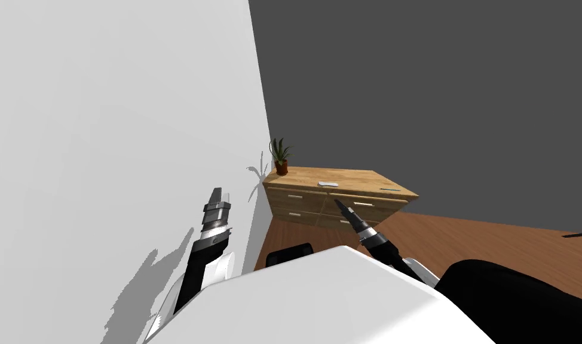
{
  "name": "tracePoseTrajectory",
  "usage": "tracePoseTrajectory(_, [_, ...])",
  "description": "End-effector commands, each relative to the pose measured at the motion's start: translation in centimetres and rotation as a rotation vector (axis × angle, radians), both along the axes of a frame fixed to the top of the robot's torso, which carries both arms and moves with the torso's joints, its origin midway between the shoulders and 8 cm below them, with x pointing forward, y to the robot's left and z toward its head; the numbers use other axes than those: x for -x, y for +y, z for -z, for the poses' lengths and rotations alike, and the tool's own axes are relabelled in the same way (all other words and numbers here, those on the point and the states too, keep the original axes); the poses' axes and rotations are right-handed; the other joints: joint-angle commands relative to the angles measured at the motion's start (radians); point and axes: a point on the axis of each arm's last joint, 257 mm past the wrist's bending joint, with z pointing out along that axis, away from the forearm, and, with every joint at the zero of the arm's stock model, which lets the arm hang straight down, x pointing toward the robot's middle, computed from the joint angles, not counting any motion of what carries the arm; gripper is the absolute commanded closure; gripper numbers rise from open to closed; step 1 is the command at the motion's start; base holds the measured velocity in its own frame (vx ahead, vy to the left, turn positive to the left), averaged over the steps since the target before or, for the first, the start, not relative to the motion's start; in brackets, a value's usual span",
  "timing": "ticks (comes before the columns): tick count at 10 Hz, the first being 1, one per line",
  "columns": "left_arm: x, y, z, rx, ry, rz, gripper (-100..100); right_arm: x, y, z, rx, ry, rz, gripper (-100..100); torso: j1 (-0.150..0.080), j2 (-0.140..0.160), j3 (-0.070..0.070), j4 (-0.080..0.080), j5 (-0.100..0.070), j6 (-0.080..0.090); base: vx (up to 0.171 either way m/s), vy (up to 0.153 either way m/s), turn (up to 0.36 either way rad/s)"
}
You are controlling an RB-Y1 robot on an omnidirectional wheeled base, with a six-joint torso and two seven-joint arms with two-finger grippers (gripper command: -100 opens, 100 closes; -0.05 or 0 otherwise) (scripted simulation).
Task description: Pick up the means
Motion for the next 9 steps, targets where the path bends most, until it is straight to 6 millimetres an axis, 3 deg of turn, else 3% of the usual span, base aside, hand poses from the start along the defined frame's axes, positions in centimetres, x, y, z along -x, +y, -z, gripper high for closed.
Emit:
tracePoseTrajectory(1, [0.0,0.0,0.0,0.0,0.0,0.0,0,0.9,-0.7,1.1,0.023,0.041,0.005,-100,0.0,0.0,0.0,0.0,0.0,0.0,-0.044,-0.032,0.293])
tracePoseTrajectory(4, [0.0,0.0,0.0,0.0,0.0,0.0,0,4.1,-3.0,5.1,0.116,0.182,0.01,-100,0.0,-0.001,0.0,0.0,0.0,0.0,-0.049,-0.023,0.38])
tracePoseTrajectory(9, [0.0,0.0,0.0,0.0,0.0,0.0,0,9.3,-5.7,9.4,0.202,0.359,0.016,-100,-0.002,-0.002,-0.001,0.0,0.0,0.001,-0.035,-0.034,0.395])
